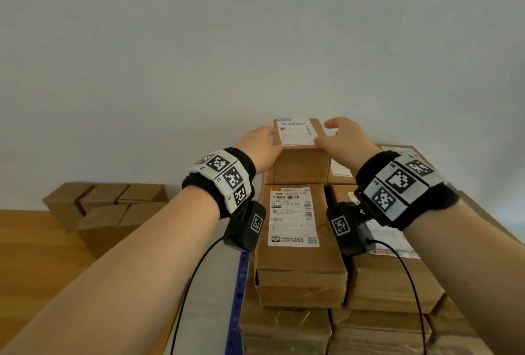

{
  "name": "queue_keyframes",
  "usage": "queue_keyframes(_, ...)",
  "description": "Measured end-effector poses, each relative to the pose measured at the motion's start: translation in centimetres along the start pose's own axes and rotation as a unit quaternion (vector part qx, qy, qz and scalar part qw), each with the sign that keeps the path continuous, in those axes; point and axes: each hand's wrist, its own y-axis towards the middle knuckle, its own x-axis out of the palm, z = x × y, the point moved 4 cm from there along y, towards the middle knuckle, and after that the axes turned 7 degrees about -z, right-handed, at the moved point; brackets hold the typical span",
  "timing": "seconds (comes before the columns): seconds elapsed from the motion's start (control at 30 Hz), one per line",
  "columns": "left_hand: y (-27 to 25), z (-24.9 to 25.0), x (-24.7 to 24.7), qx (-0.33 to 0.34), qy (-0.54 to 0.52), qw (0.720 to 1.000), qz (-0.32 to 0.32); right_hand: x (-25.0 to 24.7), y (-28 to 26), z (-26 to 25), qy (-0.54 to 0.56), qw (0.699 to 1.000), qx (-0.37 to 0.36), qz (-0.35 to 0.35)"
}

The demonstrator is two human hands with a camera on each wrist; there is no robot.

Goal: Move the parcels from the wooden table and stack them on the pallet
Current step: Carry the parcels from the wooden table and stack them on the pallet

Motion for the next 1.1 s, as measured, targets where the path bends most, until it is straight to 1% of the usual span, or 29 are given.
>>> queue_keyframes(0.17, -1.7, -1.2, -0.9, -0.021, -0.013, 0.998, 0.052, 1.0, -1.3, -2.6, 0.017, 0.997, -0.071, -0.008)
queue_keyframes(0.33, -5.1, -4.1, -3.0, -0.025, -0.057, 0.992, 0.11, 4.2, -3.5, -5.8, 0.036, 0.992, -0.117, -0.031)
queue_keyframes(0.47, -9.2, -8.1, -5.6, -0.04, -0.097, 0.983, 0.15, 8.9, -5.9, -9.6, 0.073, 0.985, -0.148, -0.053)
queue_keyframes(0.57, -12.9, -12.0, -7.3, -0.057, -0.111, 0.982, 0.142, 13.8, -7.8, -13.0, 0.089, 0.98, -0.16, -0.075)
queue_keyframes(0.7, -19.1, -19.4, -10.7, -0.084, -0.098, 0.984, 0.121, 22.1, -10.8, -17.1, 0.108, 0.977, -0.151, -0.105)
queue_keyframes(0.83, -24.4, -26.0, -13.9, -0.1, -0.083, 0.984, 0.119, 30.4, -13.6, -20.0, 0.12, 0.974, -0.125, -0.146)
queue_keyframes(0.97, -26.6, -31.3, -16.0, -0.129, -0.08, 0.982, 0.11, 35.3, -14.8, -21.2, 0.111, 0.974, -0.095, -0.173)
queue_keyframes(1.1, -26.5, -35.8, -16.9, -0.153, -0.096, 0.978, 0.107, 38.8, -14.0, -21.1, 0.076, 0.976, -0.08, -0.187)
